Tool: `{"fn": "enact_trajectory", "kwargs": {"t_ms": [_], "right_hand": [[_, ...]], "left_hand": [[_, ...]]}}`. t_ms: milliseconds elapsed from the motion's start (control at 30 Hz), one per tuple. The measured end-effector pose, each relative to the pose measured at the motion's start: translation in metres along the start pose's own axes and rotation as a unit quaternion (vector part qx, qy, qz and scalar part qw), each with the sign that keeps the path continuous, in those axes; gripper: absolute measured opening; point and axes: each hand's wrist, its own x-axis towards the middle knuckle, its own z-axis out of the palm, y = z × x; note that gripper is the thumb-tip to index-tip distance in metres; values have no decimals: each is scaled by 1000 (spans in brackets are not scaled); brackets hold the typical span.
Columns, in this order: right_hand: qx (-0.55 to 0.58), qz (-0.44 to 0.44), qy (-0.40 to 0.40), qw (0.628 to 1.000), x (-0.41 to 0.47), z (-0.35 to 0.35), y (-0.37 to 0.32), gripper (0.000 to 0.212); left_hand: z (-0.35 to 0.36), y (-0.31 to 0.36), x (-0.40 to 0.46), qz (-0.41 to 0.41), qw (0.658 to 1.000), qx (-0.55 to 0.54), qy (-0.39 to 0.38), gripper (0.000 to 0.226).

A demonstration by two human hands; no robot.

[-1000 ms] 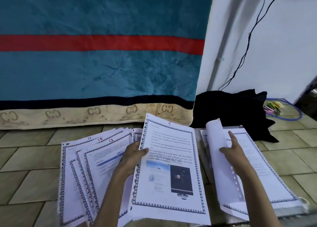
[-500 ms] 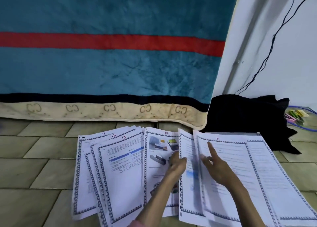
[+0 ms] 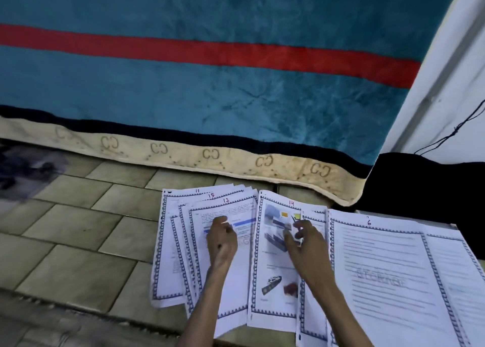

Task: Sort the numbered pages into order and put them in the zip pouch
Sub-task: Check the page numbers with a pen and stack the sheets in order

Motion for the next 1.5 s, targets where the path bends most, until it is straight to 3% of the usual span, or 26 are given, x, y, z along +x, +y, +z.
{"fn": "enact_trajectory", "kwargs": {"t_ms": [67,133,200,267,367,467,567,700,767,833,867,933,1000,1067,1133,1200,1300,1400,1500], "right_hand": [[17,-2,-36,999,-7,30,-17,40],[-13,5,-68,998,-11,53,-22,56],[-36,11,-89,995,-10,60,-21,65],[-32,11,-92,995,-8,58,-17,73],[-36,4,-83,996,-3,55,-10,71],[-73,-3,-99,992,-2,57,-10,55],[-125,2,-120,985,-3,57,-12,47],[-135,-6,-129,982,-5,53,-15,34],[-153,-1,-126,980,-8,51,-17,44],[-149,-40,-81,985,-15,50,-26,68],[-118,-66,-73,988,-18,52,-30,76],[-21,-64,-113,991,-22,57,-43,72],[38,-49,-152,986,-23,61,-52,73],[39,-54,-139,988,-20,64,-51,77],[57,-53,-138,987,-17,59,-48,73],[54,-53,-153,985,-15,54,-49,62],[30,-26,-175,984,-10,54,-48,43],[32,-16,-190,981,-7,60,-42,41],[44,-18,-192,980,-5,60,-39,40]], "left_hand": [[-1,4,-2,-54,990,-100,-79,21],[2,9,-4,-102,974,-138,-145,19],[1,8,-6,-120,966,-143,-177,31],[-6,4,-1,-96,983,-106,-115,31],[-23,-7,8,-63,994,81,43,30],[-33,-9,15,-89,988,114,56,47],[-33,-8,20,-77,995,28,59,47],[-31,1,11,-18,998,0,52,19],[-27,3,9,-4,999,-29,42,15],[-25,7,5,-9,998,-62,28,18],[-25,10,5,-32,993,-116,3,22],[-28,19,4,-119,949,-272,-108,33],[-32,18,8,-164,914,-339,-153,41],[-36,13,12,-159,941,-281,-99,42],[-40,1,18,-121,991,-52,11,33],[-44,-6,19,-114,988,94,49,35],[-46,-9,23,-135,989,39,45,47],[-52,-6,27,-164,985,16,44,51],[-53,-9,30,-123,992,29,12,26]]}}
